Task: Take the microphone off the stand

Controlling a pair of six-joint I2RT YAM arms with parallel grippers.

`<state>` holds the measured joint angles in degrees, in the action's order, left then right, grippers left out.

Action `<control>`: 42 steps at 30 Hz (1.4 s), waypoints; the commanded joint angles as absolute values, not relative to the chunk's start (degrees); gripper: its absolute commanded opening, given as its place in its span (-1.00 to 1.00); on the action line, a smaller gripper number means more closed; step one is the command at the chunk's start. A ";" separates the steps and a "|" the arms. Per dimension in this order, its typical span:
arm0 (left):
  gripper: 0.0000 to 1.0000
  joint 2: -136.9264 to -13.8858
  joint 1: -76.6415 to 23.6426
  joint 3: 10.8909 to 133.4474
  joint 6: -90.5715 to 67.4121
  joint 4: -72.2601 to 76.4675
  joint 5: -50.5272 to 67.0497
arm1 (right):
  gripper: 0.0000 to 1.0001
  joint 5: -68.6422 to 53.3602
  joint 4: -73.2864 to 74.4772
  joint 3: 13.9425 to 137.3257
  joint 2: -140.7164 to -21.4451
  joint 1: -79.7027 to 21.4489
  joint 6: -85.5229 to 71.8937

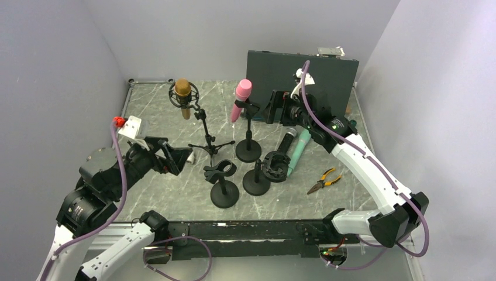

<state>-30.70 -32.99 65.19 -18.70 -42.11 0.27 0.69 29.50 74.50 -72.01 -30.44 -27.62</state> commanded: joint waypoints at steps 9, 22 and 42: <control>0.99 -34.32 -33.18 64.84 -20.86 -39.30 -1.51 | 1.00 -1.77 19.45 83.31 -76.56 -34.96 -27.10; 0.99 -31.29 -33.20 61.17 -24.00 -39.39 -1.51 | 0.98 16.00 18.32 88.77 -80.93 -42.78 -24.61; 0.99 -30.74 -33.22 59.31 -24.99 -39.11 -1.46 | 0.34 23.17 19.52 95.87 -88.06 -47.29 -18.77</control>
<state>-31.24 -32.99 59.53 -23.73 -40.51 -1.39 21.61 20.73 93.82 -88.23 -47.05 -20.36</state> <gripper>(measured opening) 0.994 0.707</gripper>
